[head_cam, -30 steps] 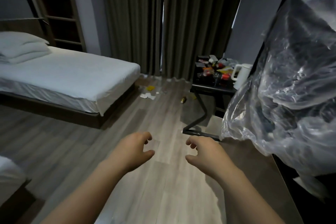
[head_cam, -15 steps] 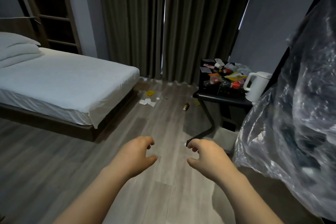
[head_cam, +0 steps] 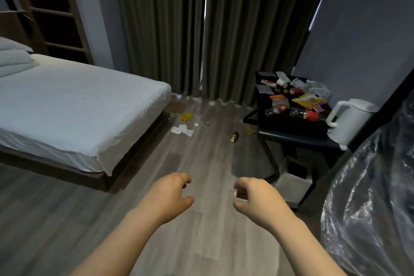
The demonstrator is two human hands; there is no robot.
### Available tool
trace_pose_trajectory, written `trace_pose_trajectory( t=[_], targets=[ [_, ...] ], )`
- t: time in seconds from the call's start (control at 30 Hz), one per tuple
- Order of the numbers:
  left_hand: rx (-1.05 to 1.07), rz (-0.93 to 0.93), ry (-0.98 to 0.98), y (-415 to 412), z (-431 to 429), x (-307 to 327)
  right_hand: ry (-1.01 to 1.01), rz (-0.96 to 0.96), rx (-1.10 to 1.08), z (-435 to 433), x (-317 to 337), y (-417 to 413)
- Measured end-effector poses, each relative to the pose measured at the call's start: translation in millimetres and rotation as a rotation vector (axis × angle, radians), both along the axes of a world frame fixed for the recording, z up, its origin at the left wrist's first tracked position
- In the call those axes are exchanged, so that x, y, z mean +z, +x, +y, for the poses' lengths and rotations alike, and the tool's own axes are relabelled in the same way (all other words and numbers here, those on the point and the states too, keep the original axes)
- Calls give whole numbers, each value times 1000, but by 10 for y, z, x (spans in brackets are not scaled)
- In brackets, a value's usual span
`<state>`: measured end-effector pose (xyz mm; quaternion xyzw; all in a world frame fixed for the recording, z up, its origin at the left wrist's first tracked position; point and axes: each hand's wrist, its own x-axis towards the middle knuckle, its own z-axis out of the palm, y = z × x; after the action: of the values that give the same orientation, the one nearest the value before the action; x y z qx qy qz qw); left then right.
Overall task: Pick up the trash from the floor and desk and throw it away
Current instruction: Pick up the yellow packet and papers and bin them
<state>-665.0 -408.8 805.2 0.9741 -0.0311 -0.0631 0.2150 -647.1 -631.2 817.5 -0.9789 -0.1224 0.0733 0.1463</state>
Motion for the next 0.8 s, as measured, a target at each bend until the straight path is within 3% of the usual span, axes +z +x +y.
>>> trace_pose_trajectory(
  t=[0.4, 0.8],
  targets=[
    [80, 15, 66, 2056, -169, 44, 35, -12, 85, -178, -35, 2412],
    [100, 102, 64, 3795, 216, -276, -6, 76, 123, 206, -363, 4170]
  ],
)
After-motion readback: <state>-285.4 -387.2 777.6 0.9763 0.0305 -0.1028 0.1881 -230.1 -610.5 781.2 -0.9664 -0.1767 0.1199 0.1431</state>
